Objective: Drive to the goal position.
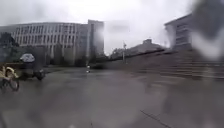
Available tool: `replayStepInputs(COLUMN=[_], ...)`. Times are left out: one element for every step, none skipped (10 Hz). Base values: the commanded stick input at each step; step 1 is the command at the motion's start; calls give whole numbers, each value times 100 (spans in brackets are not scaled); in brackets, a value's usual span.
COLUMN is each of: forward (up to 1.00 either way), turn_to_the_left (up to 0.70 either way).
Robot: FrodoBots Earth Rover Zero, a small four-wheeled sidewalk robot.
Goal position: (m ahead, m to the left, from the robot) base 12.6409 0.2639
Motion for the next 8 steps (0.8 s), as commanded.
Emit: replayStepInputs(forward=[100, 100, 100, 100, 100, 100, 100, 100], turn_to_the_left=[0, 0, 0, 0, 0, 0, 0, 0])
